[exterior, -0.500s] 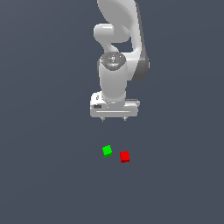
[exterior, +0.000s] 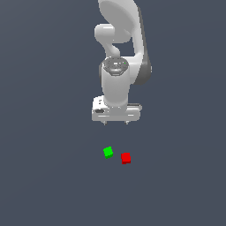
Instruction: Stack the red cube on top of the green cube.
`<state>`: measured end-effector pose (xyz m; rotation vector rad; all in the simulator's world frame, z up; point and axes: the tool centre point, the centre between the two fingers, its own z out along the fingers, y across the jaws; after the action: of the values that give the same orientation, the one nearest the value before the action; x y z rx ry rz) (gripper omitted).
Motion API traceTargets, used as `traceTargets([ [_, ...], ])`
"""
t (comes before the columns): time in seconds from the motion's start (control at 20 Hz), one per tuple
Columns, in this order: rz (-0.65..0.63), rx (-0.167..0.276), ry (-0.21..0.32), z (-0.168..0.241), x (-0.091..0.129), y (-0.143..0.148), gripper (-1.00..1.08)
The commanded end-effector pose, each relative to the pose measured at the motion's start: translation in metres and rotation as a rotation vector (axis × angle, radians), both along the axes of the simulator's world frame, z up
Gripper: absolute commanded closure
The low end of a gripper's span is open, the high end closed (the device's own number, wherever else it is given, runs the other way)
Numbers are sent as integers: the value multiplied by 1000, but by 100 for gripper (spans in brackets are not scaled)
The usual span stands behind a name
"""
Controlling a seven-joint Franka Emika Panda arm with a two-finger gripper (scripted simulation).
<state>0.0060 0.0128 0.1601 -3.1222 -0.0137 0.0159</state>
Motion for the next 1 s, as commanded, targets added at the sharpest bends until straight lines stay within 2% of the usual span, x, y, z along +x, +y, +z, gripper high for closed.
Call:
traceTargets([
  [0.0, 6, -1, 0, -6, 7, 3, -92],
  [0.95, 76, -15, -9, -73, 94, 40, -92],
])
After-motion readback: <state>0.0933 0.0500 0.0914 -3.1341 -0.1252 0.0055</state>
